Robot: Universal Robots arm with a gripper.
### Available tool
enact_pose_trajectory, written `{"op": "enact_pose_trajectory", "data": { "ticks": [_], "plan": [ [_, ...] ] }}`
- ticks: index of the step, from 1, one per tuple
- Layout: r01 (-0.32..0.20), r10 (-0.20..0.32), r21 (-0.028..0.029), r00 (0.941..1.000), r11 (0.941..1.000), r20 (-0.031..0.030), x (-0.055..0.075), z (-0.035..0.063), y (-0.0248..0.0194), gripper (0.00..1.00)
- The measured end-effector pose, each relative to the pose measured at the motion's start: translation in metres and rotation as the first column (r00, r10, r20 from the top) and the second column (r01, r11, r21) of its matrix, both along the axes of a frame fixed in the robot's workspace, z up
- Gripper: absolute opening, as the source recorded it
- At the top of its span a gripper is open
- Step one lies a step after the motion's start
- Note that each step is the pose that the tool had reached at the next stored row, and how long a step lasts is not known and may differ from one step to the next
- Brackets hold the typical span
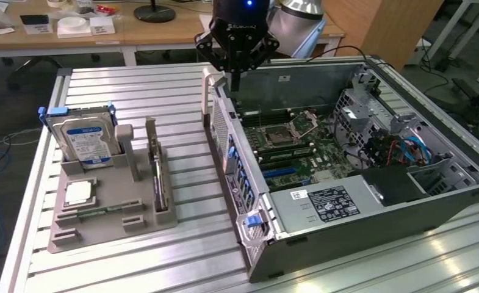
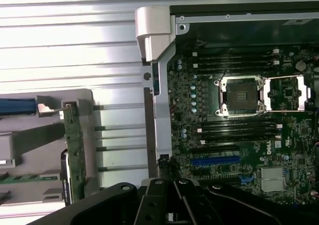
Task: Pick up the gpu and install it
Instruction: 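Reach for the gpu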
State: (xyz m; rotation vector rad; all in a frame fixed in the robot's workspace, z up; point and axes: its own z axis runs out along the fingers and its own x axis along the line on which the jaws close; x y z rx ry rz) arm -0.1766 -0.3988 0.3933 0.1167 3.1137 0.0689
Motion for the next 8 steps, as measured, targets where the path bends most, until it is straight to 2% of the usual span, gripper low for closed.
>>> {"op": "enact_pose_trajectory", "data": {
  "ticks": [8],
  "plan": [
    [-0.004, 0.004, 0.0000, 1.0000, 1.0000, 0.0000, -0.014, 0.0000, -0.0001, 0.11]
  ]
}}
